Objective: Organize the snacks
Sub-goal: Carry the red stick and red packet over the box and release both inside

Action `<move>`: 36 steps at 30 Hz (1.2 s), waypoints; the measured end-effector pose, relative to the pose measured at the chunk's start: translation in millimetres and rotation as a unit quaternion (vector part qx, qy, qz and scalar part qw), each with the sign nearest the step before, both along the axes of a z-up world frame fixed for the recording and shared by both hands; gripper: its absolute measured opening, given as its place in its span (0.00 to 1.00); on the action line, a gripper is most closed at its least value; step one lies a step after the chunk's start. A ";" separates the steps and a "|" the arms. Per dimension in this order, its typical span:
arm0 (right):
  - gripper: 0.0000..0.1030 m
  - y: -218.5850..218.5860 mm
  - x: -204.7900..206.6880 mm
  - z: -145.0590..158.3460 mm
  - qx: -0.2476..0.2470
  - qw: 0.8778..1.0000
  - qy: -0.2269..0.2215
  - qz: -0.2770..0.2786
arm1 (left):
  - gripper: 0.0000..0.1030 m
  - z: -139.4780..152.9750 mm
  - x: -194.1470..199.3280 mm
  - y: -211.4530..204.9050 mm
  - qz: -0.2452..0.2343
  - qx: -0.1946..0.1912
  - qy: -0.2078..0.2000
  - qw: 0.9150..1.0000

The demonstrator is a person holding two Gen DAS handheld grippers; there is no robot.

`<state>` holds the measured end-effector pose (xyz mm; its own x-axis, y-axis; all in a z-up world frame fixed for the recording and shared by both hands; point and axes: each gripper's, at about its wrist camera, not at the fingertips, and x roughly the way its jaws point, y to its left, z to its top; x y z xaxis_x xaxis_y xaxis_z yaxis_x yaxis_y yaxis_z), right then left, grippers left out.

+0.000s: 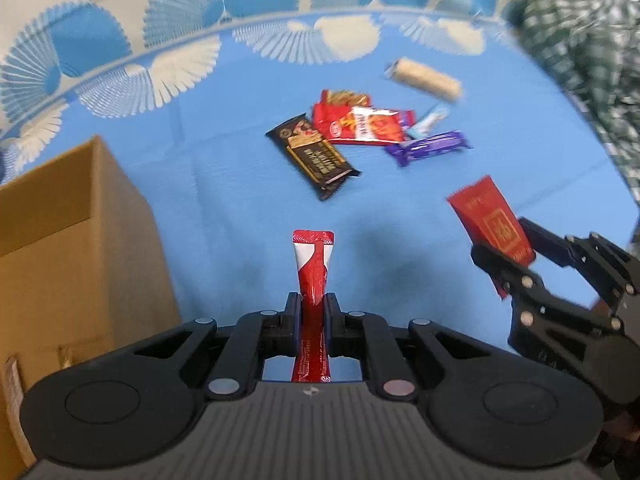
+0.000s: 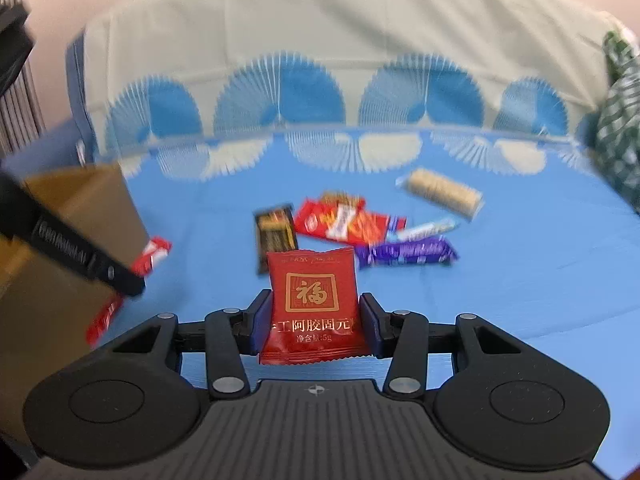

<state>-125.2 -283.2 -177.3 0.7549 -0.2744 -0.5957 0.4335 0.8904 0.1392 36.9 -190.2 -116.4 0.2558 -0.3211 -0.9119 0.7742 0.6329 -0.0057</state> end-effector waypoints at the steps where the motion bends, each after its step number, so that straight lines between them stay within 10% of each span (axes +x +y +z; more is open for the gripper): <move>1: 0.47 6.4 -7.8 11.1 0.001 1.000 -0.011 -0.003 | 0.11 8.1 -7.9 7.4 0.000 -0.006 -0.003 1.000; 22: 0.47 228.7 -109.2 136.5 0.045 0.985 -0.092 0.136 | 0.11 110.9 -127.8 262.4 0.140 -0.049 -0.084 0.985; 36: 0.47 289.8 -138.5 160.1 -0.026 0.980 -0.099 0.171 | 0.11 121.8 -166.9 317.6 0.163 -0.092 -0.101 0.977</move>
